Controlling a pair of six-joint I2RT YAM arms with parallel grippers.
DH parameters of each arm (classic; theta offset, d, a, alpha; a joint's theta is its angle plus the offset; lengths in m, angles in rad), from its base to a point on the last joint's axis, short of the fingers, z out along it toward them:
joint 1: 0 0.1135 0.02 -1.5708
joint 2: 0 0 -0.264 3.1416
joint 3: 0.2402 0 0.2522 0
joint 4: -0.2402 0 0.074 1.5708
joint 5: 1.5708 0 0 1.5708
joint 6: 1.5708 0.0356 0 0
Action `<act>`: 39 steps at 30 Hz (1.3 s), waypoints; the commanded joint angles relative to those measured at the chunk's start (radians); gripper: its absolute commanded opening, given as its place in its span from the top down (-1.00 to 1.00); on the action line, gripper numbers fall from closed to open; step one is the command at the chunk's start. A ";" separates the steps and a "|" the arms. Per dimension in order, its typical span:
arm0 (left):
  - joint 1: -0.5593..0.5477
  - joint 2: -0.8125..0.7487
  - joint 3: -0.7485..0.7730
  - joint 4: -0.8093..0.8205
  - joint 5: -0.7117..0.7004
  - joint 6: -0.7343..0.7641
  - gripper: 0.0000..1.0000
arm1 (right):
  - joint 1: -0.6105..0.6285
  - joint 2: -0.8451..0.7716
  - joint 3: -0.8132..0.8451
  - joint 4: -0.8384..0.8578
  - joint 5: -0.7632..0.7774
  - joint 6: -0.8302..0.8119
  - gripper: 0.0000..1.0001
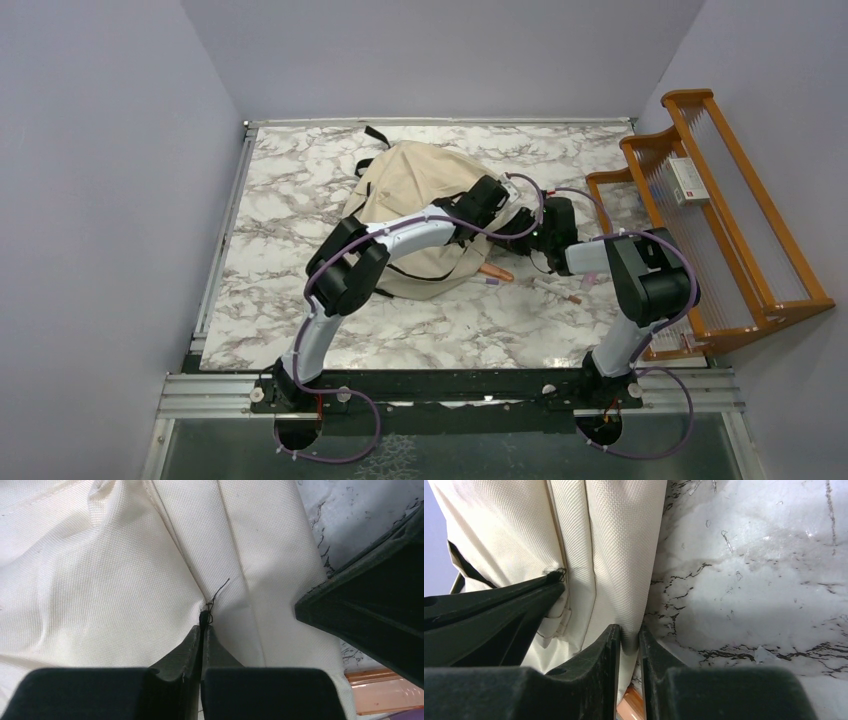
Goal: Pack the student bag
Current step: Unzip the student bag at the center of the board.
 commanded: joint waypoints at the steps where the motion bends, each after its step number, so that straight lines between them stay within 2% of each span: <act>1: 0.009 -0.082 0.031 0.034 -0.064 -0.050 1.00 | -0.010 0.008 -0.013 0.022 -0.016 -0.010 0.54; 6: 0.016 -0.124 0.004 0.053 -0.064 -0.085 1.00 | -0.010 0.006 -0.021 0.048 -0.010 0.006 0.90; 8: 0.024 -0.140 -0.009 0.058 -0.064 -0.098 1.00 | -0.010 0.006 -0.024 0.054 -0.009 0.014 0.98; 19: 0.134 -0.217 -0.098 0.072 -0.046 -0.147 1.00 | -0.021 0.006 -0.043 0.057 -0.005 0.025 0.99; 28: 0.318 -0.269 -0.149 0.105 -0.016 -0.132 1.00 | -0.038 0.030 -0.029 0.041 -0.039 0.022 0.99; 39: 0.490 -0.348 -0.207 0.156 0.023 -0.150 1.00 | -0.047 0.025 -0.024 0.019 -0.026 0.011 0.99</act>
